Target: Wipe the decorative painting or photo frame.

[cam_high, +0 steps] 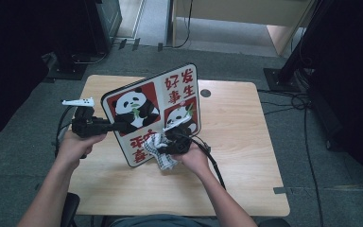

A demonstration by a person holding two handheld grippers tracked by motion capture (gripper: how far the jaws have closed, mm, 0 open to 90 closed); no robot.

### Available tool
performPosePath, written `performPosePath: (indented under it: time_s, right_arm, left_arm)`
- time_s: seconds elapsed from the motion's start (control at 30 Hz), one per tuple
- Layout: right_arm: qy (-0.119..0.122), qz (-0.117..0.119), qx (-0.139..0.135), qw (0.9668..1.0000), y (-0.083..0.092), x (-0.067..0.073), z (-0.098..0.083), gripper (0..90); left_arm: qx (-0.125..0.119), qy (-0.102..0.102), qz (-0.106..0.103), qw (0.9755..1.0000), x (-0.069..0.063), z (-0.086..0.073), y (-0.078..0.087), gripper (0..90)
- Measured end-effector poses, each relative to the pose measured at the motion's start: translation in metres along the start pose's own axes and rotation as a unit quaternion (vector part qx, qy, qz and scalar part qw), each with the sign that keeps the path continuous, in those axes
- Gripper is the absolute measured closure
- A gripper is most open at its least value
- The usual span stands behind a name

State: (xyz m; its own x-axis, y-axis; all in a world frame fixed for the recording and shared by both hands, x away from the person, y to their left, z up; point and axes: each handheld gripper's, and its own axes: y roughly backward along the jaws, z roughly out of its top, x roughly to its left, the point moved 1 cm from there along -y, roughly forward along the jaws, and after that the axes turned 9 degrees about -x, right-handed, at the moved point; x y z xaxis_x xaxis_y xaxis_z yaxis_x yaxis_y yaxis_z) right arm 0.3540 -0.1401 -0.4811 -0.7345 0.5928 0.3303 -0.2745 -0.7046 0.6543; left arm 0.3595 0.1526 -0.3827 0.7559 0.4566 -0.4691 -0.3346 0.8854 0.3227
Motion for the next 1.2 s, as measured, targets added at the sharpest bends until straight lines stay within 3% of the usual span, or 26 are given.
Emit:
performPosePath:
  time_s: [0.2, 0.47, 0.67, 0.9, 1.2]
  right_arm:
    - [-0.009, 0.014, 0.001, 0.9999, 0.003, -0.001, 0.000, 81.9]
    - [-0.019, 0.022, -0.016, 0.9995, 0.025, 0.008, 0.025, 82.1]
    - [-0.005, 0.018, -0.027, 0.9995, 0.044, 0.022, 0.051, 82.2]
    - [0.022, 0.017, -0.045, 0.9986, 0.069, 0.040, 0.097, 82.2]
    - [0.048, 0.007, -0.048, 0.9976, 0.091, 0.058, 0.142, 82.2]
  left_arm:
    - [0.001, 0.001, 0.001, 1.0000, 0.000, 0.000, 0.000, 76.7]
    - [0.003, -0.001, -0.001, 1.0000, 0.000, 0.001, 0.000, 76.7]
    - [0.003, -0.001, 0.002, 1.0000, 0.000, 0.001, 0.000, 76.7]
    - [0.002, 0.001, 0.000, 1.0000, 0.001, 0.001, 0.000, 76.5]
    - [-0.001, 0.006, -0.004, 1.0000, 0.003, 0.001, 0.000, 76.3]
